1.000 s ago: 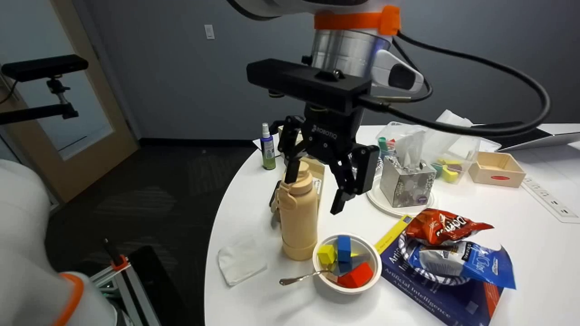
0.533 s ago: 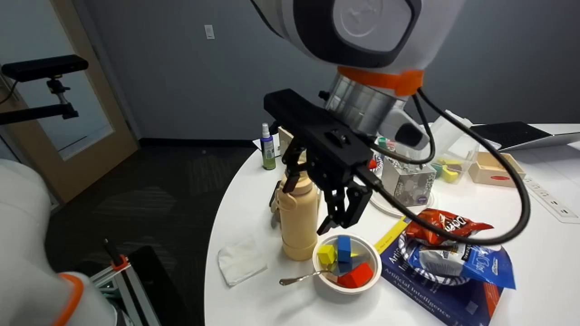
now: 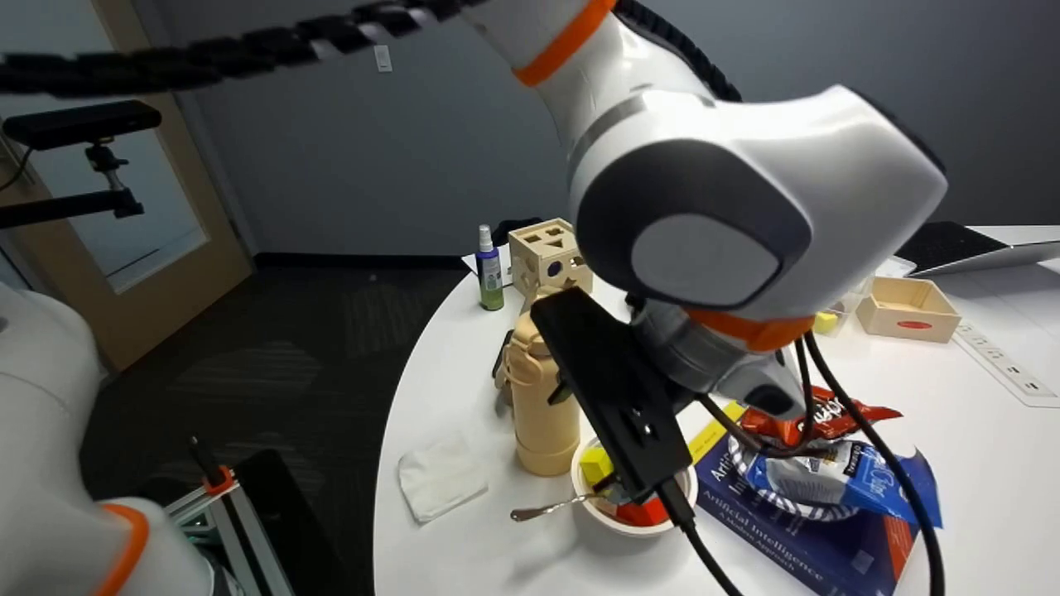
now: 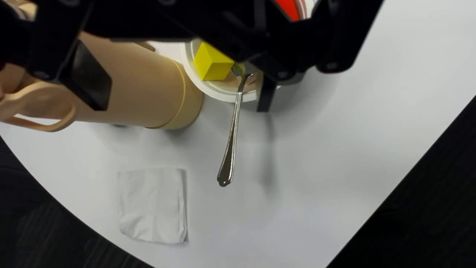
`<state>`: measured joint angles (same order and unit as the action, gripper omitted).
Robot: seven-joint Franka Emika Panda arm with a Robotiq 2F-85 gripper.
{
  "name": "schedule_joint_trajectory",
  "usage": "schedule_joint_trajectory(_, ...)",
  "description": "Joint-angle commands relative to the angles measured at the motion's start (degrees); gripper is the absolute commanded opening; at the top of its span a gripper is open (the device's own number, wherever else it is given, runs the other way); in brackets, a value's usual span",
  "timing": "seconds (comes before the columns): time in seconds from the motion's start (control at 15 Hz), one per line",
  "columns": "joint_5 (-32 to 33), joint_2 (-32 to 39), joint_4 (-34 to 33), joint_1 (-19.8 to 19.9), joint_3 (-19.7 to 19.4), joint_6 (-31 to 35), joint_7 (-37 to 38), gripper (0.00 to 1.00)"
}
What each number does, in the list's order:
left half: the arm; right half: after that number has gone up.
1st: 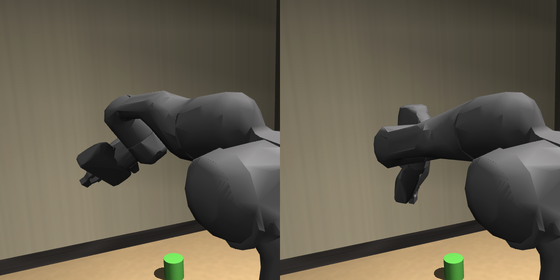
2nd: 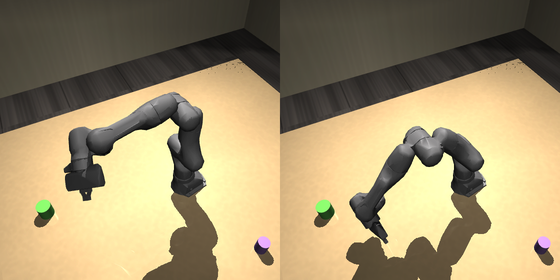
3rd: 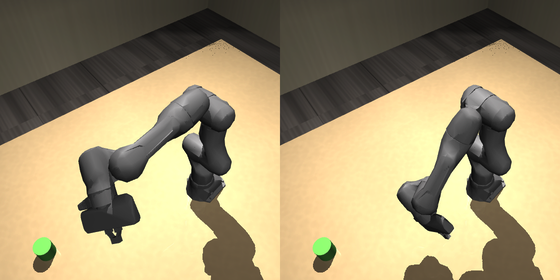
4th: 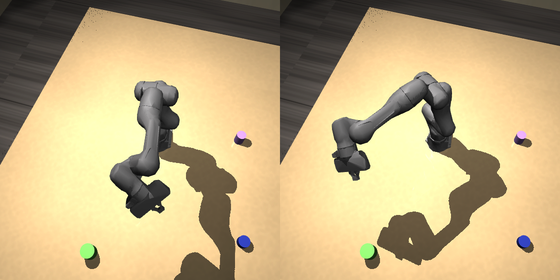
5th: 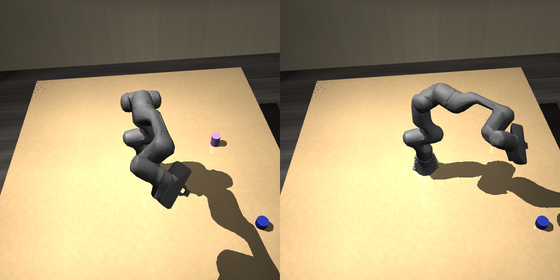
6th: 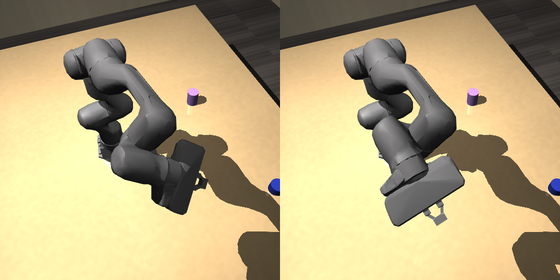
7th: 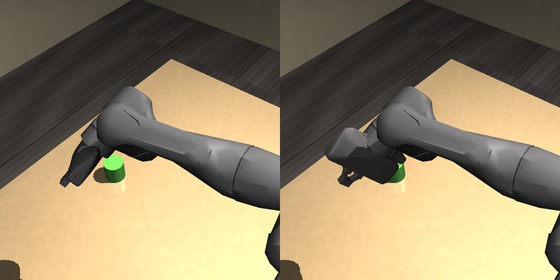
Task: Use the cake spatula to stir the blocks in the bowl.
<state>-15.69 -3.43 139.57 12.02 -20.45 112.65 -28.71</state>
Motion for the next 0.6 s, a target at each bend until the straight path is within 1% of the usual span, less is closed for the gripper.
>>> schedule_joint_trajectory(0.0, -6.0, 6.2, -1.0, 1.9, 0.8, 2.8, -4.4, 1.00)
schedule_joint_trajectory(0.2, -8.5, 10.0, -1.4, 3.4, 1.8, 3.7, -6.1, 1.00)
schedule_joint_trajectory(0.53, -12.4, 15.4, -2.5, 6.6, 3.3, 2.3, -9.5, 1.00)
